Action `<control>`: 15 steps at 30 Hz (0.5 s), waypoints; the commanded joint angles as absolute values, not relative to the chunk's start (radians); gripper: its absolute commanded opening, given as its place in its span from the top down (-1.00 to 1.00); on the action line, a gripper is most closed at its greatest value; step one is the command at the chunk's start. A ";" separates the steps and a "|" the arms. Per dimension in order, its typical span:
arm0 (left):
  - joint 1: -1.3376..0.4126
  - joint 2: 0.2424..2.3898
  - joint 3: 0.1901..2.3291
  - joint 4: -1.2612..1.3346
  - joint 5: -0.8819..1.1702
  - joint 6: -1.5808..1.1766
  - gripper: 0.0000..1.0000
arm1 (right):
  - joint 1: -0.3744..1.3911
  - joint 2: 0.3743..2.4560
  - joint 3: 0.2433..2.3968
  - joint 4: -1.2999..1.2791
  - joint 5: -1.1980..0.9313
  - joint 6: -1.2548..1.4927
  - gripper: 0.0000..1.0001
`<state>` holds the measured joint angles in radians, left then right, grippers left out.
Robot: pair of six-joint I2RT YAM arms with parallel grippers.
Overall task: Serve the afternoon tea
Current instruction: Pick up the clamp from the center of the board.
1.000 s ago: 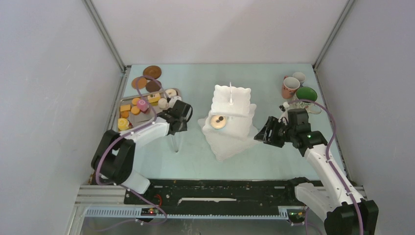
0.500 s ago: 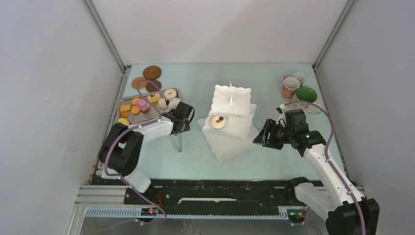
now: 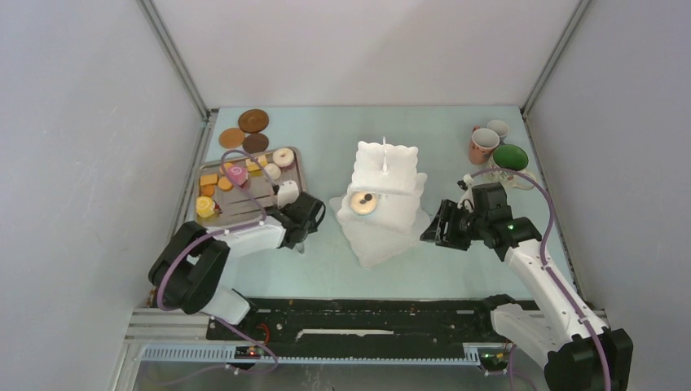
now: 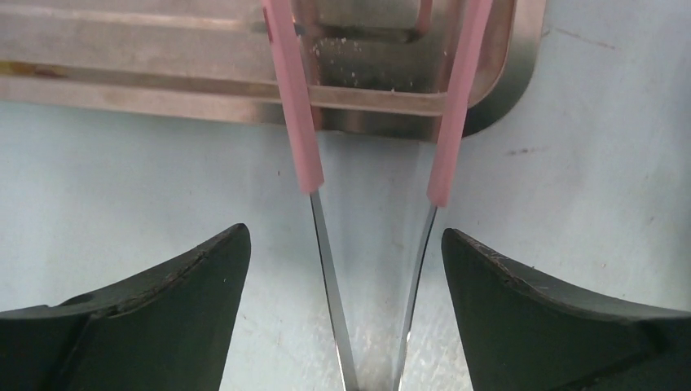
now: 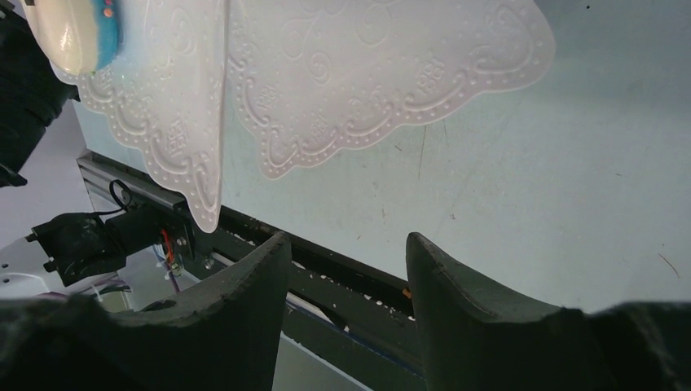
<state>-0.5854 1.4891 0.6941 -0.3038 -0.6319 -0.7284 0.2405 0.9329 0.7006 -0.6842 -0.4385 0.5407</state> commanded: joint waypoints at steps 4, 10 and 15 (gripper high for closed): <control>-0.706 1.463 0.574 -0.072 -0.879 -0.828 -0.86 | 0.259 0.915 0.745 -0.719 -0.394 0.518 -0.14; -0.722 1.535 0.489 0.073 -0.955 -0.867 -0.79 | 0.271 0.895 0.740 -0.744 -0.362 0.506 -0.14; -0.731 1.621 0.473 0.149 -0.990 -0.858 -0.63 | 0.273 0.897 0.733 -0.749 -0.362 0.512 -0.13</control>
<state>-0.7223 1.5486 0.5049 0.0906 -0.9310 -0.8574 0.2668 0.9077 0.7002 -0.7441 -0.3832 0.5220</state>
